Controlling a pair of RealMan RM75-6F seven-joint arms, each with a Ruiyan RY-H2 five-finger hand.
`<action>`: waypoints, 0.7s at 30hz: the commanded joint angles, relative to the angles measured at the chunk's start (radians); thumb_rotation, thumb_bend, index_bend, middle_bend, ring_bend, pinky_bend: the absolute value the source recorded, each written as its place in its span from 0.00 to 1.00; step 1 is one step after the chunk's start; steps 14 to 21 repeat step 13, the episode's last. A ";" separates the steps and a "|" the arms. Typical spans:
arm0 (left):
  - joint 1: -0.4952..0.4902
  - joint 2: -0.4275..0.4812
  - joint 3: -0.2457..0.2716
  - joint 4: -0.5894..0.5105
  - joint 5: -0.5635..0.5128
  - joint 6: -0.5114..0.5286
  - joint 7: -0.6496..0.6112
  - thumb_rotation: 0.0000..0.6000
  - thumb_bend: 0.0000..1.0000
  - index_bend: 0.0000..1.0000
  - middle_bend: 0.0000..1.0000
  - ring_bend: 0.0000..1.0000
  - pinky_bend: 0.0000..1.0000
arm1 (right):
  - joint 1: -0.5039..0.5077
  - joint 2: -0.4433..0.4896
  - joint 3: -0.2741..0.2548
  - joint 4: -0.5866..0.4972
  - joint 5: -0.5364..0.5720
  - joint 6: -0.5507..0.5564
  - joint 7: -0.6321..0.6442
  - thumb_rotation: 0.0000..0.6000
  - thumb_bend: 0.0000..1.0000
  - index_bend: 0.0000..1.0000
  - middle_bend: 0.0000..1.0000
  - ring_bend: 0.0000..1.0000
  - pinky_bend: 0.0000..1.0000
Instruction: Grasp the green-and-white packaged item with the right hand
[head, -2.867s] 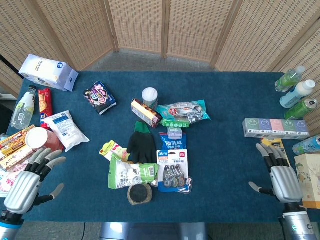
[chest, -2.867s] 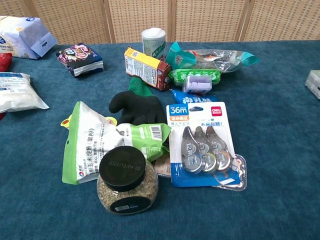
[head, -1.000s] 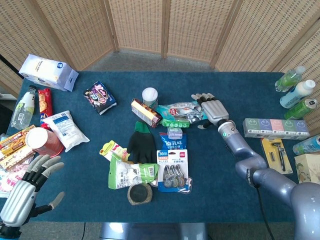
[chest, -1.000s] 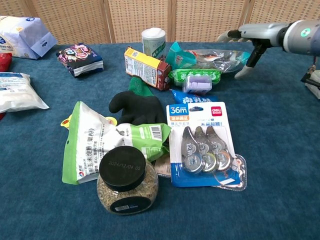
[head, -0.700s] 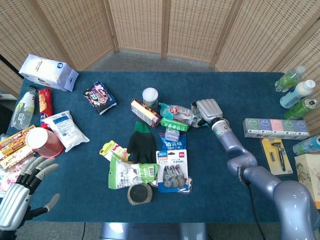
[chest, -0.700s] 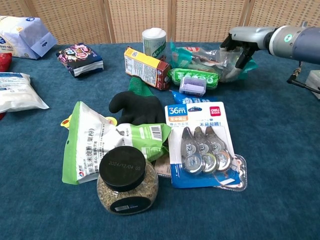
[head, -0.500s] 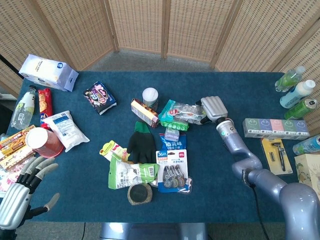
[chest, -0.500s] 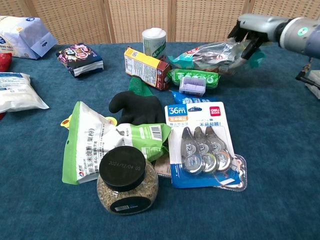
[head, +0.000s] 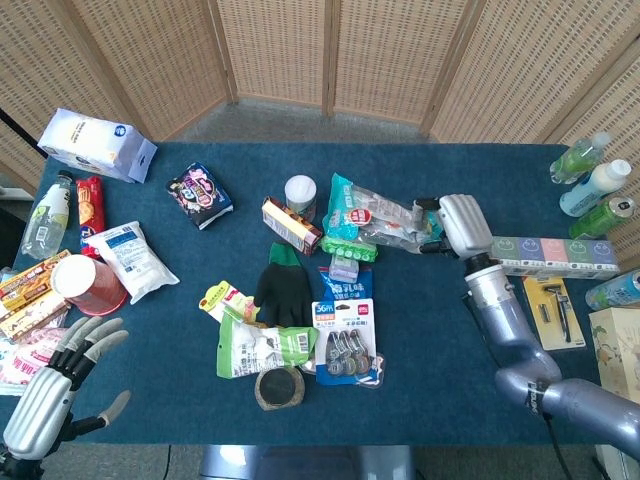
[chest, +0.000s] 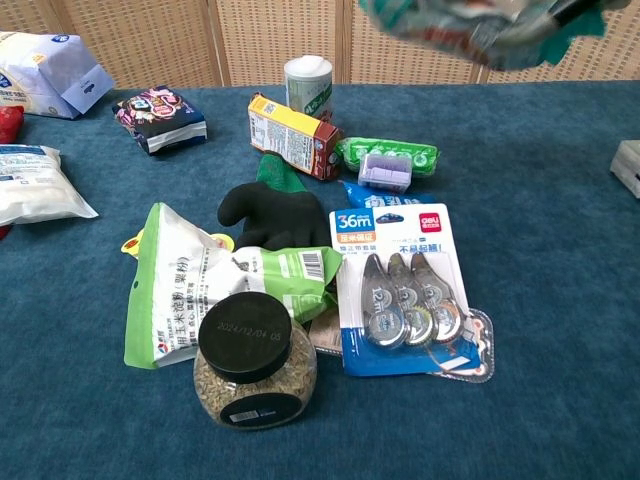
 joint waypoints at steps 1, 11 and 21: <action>0.002 0.000 0.004 0.002 0.008 0.003 -0.004 1.00 0.36 0.16 0.15 0.09 0.00 | -0.097 0.115 0.032 -0.191 0.030 0.099 0.010 1.00 0.06 0.83 1.00 0.97 1.00; 0.003 0.001 0.010 0.018 0.029 0.018 -0.027 1.00 0.36 0.16 0.15 0.09 0.00 | -0.165 0.203 0.035 -0.358 0.032 0.133 0.046 1.00 0.06 0.82 1.00 0.97 1.00; 0.003 -0.001 0.009 0.023 0.030 0.022 -0.035 1.00 0.36 0.16 0.15 0.09 0.00 | -0.168 0.207 0.032 -0.369 0.026 0.131 0.051 1.00 0.07 0.83 1.00 0.97 1.00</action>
